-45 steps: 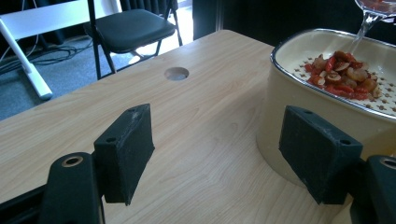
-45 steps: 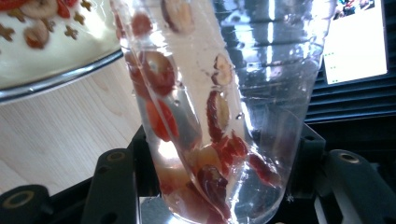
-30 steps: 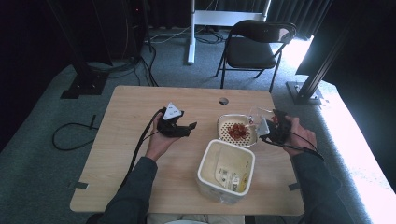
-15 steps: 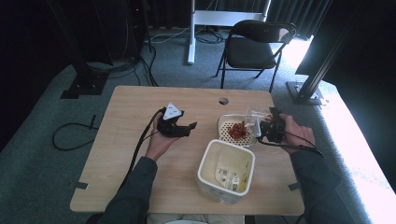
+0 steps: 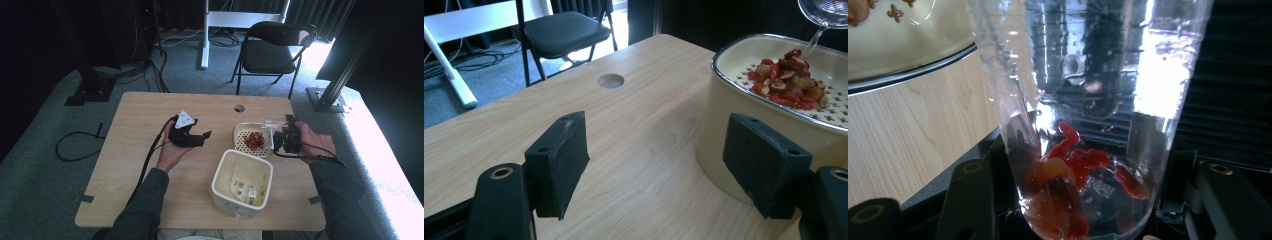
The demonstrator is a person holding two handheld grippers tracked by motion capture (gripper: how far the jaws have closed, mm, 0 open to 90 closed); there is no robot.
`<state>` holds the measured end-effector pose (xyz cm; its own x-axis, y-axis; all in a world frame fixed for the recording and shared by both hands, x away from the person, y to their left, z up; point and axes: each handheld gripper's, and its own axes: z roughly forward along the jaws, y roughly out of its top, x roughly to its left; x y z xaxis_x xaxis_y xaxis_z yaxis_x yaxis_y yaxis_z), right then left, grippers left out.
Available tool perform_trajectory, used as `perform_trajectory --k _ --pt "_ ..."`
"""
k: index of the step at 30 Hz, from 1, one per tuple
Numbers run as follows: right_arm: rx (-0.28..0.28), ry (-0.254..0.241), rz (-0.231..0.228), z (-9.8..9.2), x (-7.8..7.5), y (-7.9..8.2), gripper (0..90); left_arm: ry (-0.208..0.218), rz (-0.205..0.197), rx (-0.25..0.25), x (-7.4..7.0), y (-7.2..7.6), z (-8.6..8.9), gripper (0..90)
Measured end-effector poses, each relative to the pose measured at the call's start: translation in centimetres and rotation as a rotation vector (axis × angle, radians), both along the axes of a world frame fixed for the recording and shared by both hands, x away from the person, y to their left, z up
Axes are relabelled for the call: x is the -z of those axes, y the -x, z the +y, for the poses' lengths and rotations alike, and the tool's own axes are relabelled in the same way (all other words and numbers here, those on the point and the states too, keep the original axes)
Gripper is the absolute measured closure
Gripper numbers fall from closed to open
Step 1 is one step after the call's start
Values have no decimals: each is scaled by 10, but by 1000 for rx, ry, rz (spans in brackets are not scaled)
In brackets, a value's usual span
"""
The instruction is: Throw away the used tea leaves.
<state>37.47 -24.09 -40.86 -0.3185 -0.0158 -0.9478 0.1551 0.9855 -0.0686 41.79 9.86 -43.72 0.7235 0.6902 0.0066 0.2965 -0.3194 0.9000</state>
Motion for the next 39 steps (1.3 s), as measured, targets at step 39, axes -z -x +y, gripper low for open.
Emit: perform_trajectory --k 39 --pt "-38 36 20 13 8 3 440 8 1 4 1 0 -3 266"
